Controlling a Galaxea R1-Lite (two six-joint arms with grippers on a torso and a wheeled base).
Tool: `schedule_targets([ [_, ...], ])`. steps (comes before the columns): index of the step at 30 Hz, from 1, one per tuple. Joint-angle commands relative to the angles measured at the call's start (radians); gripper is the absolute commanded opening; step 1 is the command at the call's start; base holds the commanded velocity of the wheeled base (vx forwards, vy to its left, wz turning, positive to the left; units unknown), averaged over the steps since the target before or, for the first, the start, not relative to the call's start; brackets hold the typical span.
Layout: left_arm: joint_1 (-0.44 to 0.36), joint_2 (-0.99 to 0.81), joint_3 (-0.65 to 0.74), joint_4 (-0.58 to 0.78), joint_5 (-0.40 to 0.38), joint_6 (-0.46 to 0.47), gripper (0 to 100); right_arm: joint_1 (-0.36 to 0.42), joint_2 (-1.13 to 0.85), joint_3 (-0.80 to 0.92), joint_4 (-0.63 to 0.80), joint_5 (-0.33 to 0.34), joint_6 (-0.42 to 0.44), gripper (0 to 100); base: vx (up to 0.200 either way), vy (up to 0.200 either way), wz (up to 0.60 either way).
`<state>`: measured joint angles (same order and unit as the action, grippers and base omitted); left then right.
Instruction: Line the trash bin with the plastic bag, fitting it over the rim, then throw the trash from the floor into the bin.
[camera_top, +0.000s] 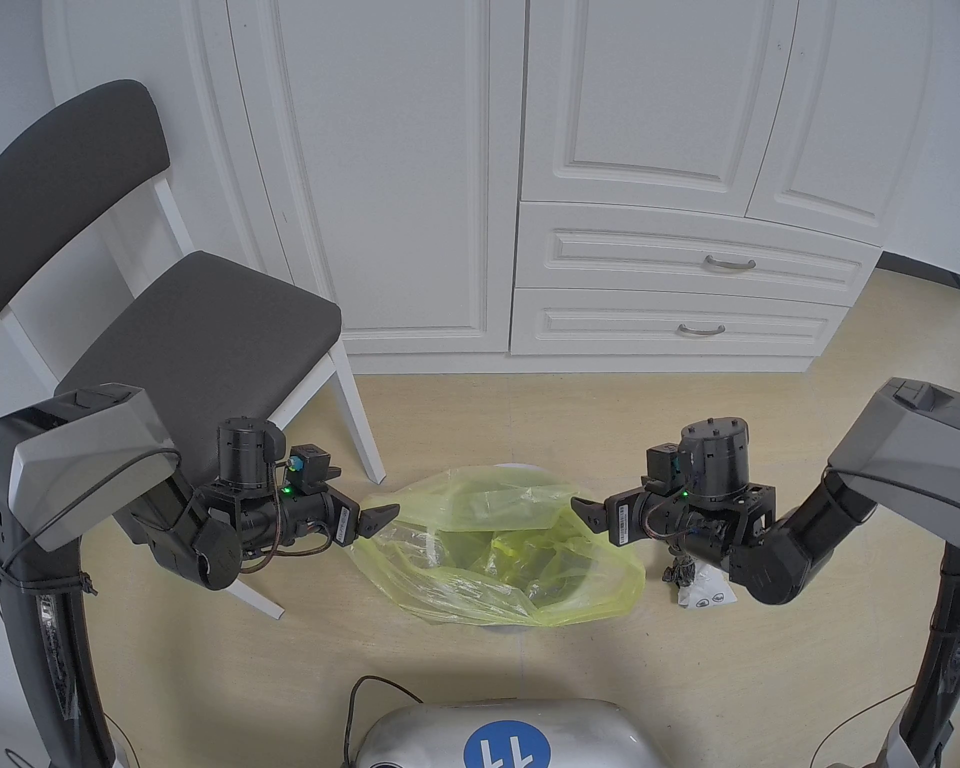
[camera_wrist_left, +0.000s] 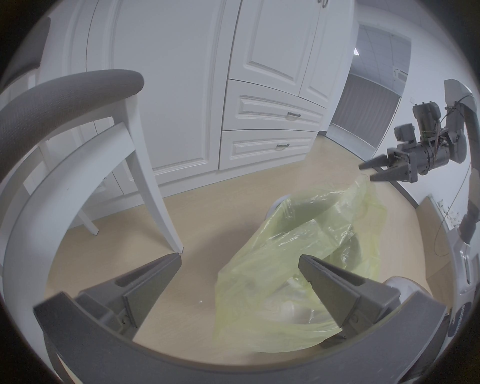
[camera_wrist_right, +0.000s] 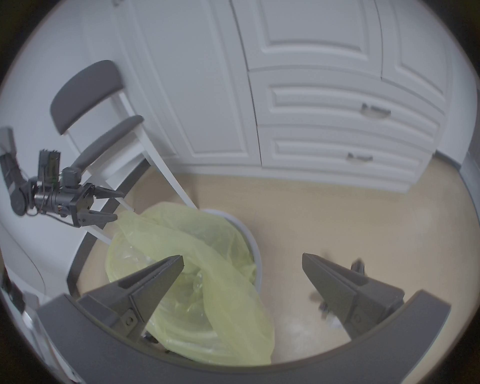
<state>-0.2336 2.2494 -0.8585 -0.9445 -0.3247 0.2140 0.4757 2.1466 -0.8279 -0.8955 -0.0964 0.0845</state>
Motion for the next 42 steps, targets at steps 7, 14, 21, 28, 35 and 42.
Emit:
schedule_targets([
  [7,-0.05,0.021,0.033,-0.12,0.044,0.008,100,0.075,0.259,0.242,-0.643,-0.055,-0.316,100,0.0,0.0,0.0],
  [14,-0.059,0.01,0.059,-0.163,0.053,0.059,100,0.072,0.197,0.346,-0.675,-0.002,-0.393,100,0.0,0.0,0.0],
  [21,-0.075,0.007,0.082,-0.206,0.056,0.061,100,0.081,0.176,0.443,-0.675,0.029,-0.508,100,0.0,0.0,0.0],
  [28,-0.075,-0.013,0.084,-0.206,0.056,0.061,100,0.081,0.383,0.283,-0.675,-0.083,-0.528,100,0.0,0.0,0.0],
  [35,-0.09,-0.027,0.093,-0.208,0.056,0.061,100,0.141,0.467,0.11,-0.675,-0.213,-0.407,100,0.0,0.0,0.0],
  [42,-0.093,-0.025,0.099,-0.247,0.056,0.059,100,0.17,0.489,-0.019,-0.675,-0.286,-0.325,100,0.0,0.0,0.0],
])
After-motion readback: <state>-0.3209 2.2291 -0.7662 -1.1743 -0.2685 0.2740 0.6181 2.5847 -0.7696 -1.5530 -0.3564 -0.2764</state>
